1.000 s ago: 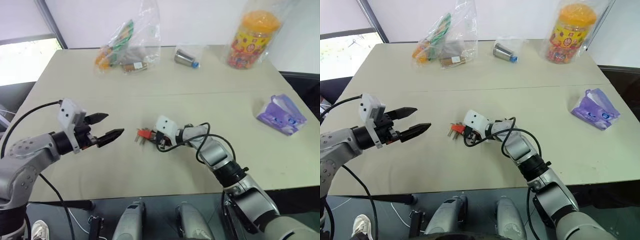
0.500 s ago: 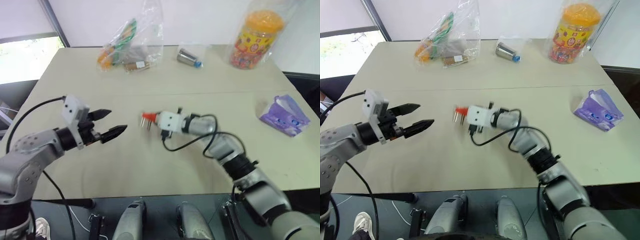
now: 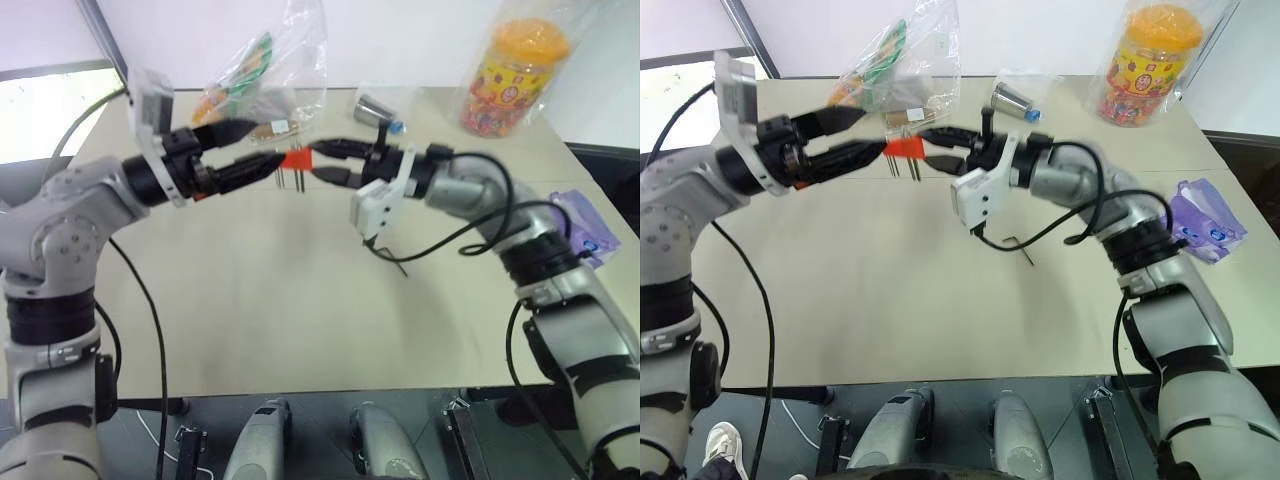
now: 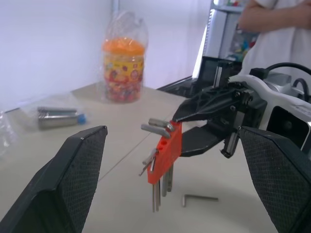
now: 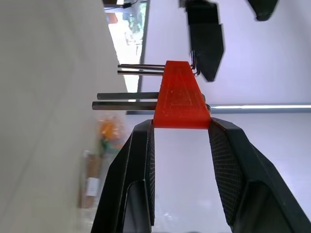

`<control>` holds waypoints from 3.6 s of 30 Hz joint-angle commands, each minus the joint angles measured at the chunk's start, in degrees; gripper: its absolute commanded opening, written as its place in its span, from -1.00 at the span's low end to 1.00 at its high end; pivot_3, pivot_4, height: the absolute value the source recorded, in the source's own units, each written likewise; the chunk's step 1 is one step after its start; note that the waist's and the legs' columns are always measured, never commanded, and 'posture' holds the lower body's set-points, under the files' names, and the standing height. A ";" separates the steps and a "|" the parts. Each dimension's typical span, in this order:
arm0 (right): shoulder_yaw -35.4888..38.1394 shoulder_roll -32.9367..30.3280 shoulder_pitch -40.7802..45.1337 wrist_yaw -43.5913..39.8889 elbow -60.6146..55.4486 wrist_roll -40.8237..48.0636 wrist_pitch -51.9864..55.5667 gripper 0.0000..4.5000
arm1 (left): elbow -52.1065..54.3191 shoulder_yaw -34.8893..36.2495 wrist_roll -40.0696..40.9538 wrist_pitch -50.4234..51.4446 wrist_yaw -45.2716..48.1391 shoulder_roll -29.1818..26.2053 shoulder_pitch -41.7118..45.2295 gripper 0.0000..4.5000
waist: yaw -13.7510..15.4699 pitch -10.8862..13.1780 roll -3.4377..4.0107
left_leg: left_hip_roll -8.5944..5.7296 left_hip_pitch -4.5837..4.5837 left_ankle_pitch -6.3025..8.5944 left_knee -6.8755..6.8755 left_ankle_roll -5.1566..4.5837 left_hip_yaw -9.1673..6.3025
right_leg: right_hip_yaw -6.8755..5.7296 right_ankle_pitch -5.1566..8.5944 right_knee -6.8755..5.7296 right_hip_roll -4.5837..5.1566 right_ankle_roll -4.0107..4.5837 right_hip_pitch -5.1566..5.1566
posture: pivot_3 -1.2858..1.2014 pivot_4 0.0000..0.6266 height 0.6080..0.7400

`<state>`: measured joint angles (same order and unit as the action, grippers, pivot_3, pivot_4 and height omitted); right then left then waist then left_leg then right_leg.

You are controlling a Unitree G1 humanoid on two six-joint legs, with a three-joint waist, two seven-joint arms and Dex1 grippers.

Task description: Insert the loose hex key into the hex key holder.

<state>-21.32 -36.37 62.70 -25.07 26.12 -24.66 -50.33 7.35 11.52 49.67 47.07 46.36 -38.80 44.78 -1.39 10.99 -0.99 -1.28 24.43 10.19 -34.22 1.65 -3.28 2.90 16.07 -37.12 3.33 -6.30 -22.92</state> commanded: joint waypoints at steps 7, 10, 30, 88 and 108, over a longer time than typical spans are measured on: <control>2.66 -0.75 4.75 1.20 4.26 0.72 -7.50 -0.54 | -1.83 0.18 1.43 0.74 2.68 1.49 2.95 1.00 | -0.16 0.04 0.01 | 0.00 0.00 -0.02 -0.01 0.02 -0.02 | 0.01 0.00 -0.05 0.00 0.00 -0.02 | 0.03 -0.52 1.00; 2.65 -0.84 5.24 0.85 4.90 1.06 -8.22 -0.54 | -2.00 -0.16 1.27 0.91 3.59 1.47 3.13 1.00 | -0.20 0.04 0.01 | 0.00 0.00 -0.02 -0.01 0.03 -0.03 | 0.00 0.00 -0.05 0.00 0.00 -0.01 | 0.03 -0.52 1.00; 2.74 -0.33 6.11 -0.89 4.54 2.70 -7.72 -0.54 | -3.30 -1.98 -2.34 -0.43 6.44 2.35 1.75 0.76 | -1.09 0.05 0.01 | 0.00 0.00 -0.04 -0.01 0.05 -0.05 | 0.00 0.00 -0.10 -0.01 -0.01 -0.02 | 0.03 -0.52 1.00; 7.71 -1.05 -24.60 -18.65 -31.33 30.43 104.93 0.99 | 7.38 1.12 -0.92 -0.54 -1.08 2.82 -4.54 -1.00 | -0.55 0.04 0.01 | -0.02 0.01 -0.03 -0.13 0.03 -0.09 | -0.03 -0.01 -0.18 0.04 -0.01 0.03 | 0.03 -0.52 1.00; 7.87 3.35 -25.65 -14.99 -24.06 30.27 103.72 -0.98 | 9.07 0.97 -0.02 -0.81 -3.47 2.22 -6.10 -1.00 | -0.58 0.02 -0.01 | 0.02 -0.01 0.02 -0.50 -0.06 -0.11 | -0.10 -0.01 -0.21 -0.04 -0.02 0.26 | 0.03 -0.52 1.00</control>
<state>-14.09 -33.79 37.51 -40.74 2.70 5.26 52.03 14.38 11.08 48.98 47.04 43.19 -35.97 38.42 -1.97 11.01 -1.00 -1.26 24.42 10.22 -34.73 1.59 -3.40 2.80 16.06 -37.34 3.29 -6.32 -22.66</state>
